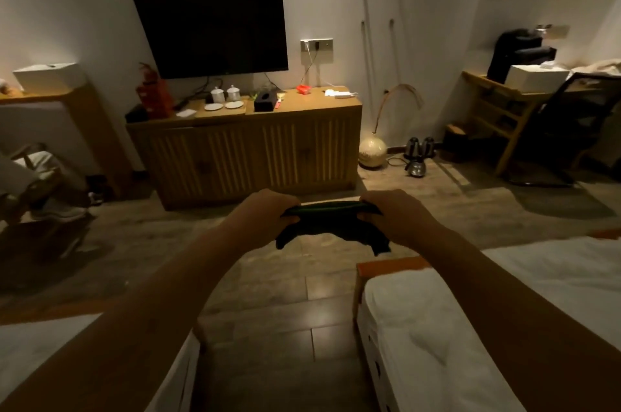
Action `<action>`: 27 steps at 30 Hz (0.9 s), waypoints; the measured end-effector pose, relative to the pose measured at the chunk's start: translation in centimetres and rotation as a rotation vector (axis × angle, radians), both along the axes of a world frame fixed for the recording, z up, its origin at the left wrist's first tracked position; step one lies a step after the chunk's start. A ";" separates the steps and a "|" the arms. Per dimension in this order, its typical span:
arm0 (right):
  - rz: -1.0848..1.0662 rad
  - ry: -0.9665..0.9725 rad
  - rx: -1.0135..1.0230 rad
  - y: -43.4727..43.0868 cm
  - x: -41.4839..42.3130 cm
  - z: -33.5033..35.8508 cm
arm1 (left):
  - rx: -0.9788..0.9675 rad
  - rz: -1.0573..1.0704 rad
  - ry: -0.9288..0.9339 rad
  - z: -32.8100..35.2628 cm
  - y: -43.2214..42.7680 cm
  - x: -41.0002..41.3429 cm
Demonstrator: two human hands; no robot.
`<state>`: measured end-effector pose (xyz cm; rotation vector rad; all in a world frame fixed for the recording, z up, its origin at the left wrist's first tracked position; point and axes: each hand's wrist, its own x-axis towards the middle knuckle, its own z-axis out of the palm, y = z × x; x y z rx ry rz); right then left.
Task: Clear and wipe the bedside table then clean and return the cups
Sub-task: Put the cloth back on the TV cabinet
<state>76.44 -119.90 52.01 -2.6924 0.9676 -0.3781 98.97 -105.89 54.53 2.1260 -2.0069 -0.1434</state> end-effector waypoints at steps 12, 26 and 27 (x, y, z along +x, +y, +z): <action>0.079 0.081 0.016 -26.5 15.9 1.1 | 0.040 0.130 0.049 0.1 -24.3 14.8; 0.000 0.032 0.130 -57.0 40.8 -0.4 | 0.156 0.134 0.103 -1.5 -56.7 40.8; -0.010 0.018 0.135 -59.0 42.0 -0.4 | 0.156 0.129 0.120 -1.3 -58.9 42.1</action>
